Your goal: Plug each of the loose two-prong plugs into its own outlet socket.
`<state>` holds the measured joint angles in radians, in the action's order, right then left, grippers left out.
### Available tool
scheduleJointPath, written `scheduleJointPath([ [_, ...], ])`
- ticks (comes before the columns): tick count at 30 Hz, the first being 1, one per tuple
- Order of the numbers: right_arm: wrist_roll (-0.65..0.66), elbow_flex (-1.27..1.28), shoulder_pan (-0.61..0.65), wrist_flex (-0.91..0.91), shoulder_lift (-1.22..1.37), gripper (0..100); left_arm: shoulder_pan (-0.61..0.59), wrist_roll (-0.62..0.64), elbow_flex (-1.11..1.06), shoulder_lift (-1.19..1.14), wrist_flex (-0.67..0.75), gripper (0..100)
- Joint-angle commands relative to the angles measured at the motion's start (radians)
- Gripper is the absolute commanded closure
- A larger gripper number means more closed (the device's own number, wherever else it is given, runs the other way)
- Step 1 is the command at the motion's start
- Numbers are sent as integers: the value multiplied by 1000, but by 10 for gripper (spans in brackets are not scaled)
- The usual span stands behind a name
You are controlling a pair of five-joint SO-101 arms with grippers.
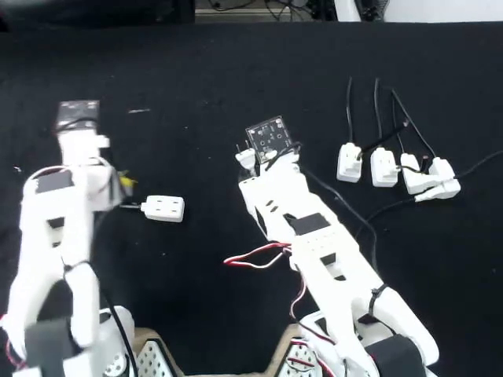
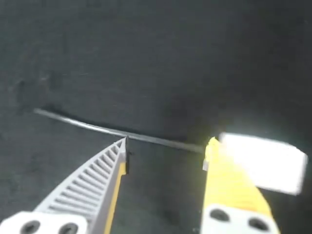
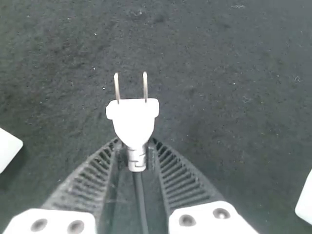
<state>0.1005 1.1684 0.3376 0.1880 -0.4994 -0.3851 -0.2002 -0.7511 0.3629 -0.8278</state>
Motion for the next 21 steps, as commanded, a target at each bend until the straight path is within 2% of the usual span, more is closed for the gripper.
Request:
scheduleJointPath([
  [1, -5, -38, -17, -21, -36, 988, -88, 9, 41, -94, 91, 741],
  [15, -5, -36, -17, -21, -36, 988, -116, 9, 87, -281, 87, 741],
  [21, -5, -38, -17, -21, -36, 988, -116, 15, 165, -250, -118, 741],
])
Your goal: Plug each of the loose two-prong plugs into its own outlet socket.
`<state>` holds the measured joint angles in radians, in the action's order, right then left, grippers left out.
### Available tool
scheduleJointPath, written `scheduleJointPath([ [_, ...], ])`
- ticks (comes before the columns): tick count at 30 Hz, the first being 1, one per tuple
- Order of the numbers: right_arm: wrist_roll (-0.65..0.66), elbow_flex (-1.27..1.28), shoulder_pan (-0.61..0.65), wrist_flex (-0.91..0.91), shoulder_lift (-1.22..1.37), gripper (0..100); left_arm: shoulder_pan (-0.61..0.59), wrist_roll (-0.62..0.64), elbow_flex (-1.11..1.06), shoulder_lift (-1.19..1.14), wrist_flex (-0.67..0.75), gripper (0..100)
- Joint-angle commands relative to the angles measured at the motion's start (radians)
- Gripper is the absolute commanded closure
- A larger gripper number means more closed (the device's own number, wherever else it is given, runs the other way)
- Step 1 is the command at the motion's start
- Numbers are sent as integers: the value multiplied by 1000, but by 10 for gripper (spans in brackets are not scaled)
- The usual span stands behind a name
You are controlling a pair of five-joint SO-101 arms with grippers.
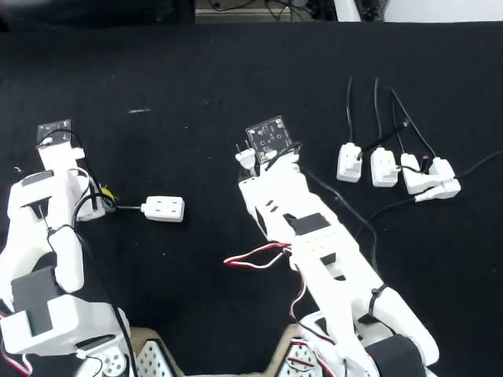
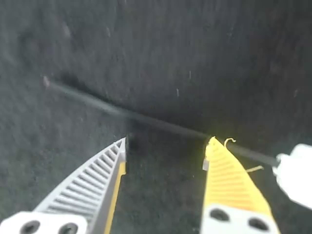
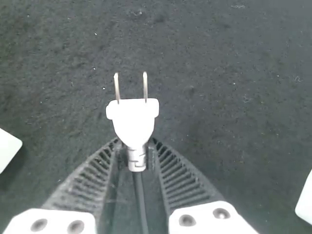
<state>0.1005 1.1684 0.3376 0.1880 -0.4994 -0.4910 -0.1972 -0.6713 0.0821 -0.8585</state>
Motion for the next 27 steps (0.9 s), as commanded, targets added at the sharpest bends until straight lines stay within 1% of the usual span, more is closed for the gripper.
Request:
scheduleJointPath([
  [1, -5, -38, -17, -21, -36, 988, -10, 12, 101, 46, -123, 741],
  [5, -5, -38, -17, -21, -36, 988, -10, 14, 137, 135, -232, 741],
  [9, -5, -36, -15, -21, -36, 988, 2, 14, 162, 262, -308, 741],
  [13, 6, -27, 40, -15, -35, 988, 110, 15, 154, 385, -311, 741],
  [15, 63, -16, 91, -8, -35, 988, 180, 20, 151, 433, -316, 741],
  [19, 201, 4, 193, -8, -33, 988, 274, 123, 136, 519, -302, 741],
  [21, 239, 18, 230, -9, -33, 988, 305, 176, 114, 555, -265, 741],
  [25, 212, 19, 241, -14, -33, 988, 338, 281, 4, 620, -161, 741],
  [27, 181, 19, 244, -14, -33, 988, 352, 307, -77, 651, -95, 741],
])
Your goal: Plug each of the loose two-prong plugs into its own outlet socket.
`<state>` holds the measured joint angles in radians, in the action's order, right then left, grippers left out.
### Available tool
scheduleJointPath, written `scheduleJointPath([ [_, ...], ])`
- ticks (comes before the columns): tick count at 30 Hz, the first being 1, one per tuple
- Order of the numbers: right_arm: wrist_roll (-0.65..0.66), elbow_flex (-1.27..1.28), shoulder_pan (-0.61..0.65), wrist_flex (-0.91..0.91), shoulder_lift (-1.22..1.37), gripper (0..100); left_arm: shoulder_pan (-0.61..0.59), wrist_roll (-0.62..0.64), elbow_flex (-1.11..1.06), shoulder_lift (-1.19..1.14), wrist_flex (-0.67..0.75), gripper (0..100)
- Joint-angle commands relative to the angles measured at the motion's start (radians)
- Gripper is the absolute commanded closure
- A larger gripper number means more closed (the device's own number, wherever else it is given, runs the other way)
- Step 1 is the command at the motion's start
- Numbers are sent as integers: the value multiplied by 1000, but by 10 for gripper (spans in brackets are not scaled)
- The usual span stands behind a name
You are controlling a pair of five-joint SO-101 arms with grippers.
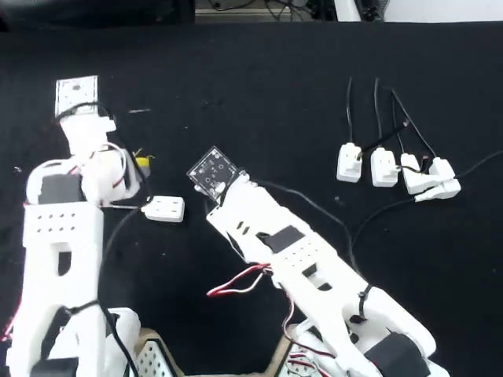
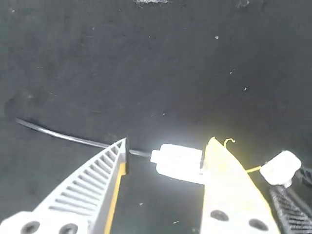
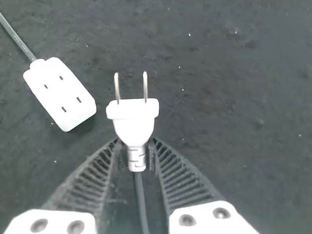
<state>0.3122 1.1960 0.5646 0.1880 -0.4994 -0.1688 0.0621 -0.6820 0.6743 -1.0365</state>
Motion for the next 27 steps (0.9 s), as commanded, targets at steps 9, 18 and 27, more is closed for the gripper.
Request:
scheduleJointPath([
  [9, -74, -7, 149, -55, -33, 988, 77, 57, -332, 262, 244, 741],
  [18, -83, -7, 164, -63, -33, 988, 74, 49, -519, 634, 245, 741],
  [27, -83, -7, 164, -63, -33, 988, 76, 2, -662, 895, 245, 741],
])
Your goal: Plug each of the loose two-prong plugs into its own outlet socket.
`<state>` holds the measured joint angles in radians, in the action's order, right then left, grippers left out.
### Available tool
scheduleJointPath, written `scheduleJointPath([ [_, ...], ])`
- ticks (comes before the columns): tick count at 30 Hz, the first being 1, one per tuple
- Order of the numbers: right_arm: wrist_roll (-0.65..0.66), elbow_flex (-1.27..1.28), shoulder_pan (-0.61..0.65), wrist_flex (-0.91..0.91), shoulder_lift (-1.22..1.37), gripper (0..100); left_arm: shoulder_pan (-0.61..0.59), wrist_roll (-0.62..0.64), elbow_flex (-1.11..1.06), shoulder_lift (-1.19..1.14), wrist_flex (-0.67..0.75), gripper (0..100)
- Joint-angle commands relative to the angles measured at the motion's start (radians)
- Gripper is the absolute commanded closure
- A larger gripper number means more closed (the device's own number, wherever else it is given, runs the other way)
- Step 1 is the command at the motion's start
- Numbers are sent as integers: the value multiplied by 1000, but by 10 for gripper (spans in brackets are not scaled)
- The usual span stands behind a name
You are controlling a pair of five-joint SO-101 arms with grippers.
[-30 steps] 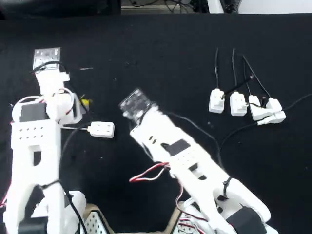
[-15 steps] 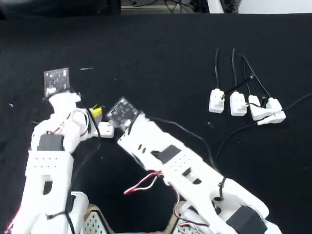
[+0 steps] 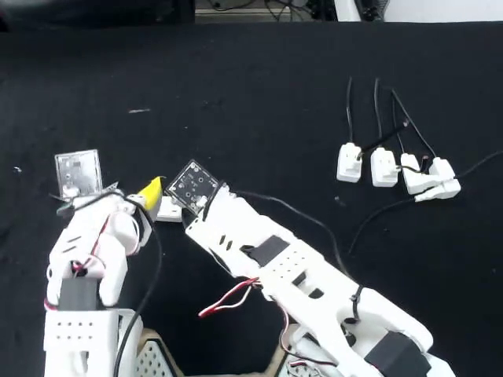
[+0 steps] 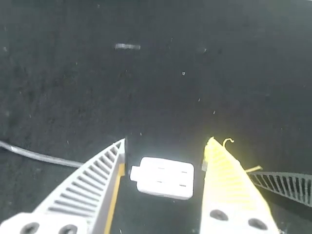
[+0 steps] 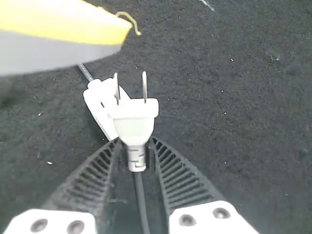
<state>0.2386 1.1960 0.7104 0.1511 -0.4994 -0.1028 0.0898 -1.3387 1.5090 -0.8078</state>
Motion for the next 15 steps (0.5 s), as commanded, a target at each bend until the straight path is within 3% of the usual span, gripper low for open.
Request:
scheduleJointPath([
  [1, -9, -7, 18, -25, -33, 988, 12, -32, -15, 78, 17, 741],
  [8, -9, -7, 20, -23, -33, 988, 13, -32, -77, 190, 17, 741],
  [11, -9, -7, 20, -23, -33, 988, 67, -37, -120, 245, 18, 741],
  [15, -9, -7, 20, -23, -33, 988, 142, -133, -174, 318, 18, 741],
])
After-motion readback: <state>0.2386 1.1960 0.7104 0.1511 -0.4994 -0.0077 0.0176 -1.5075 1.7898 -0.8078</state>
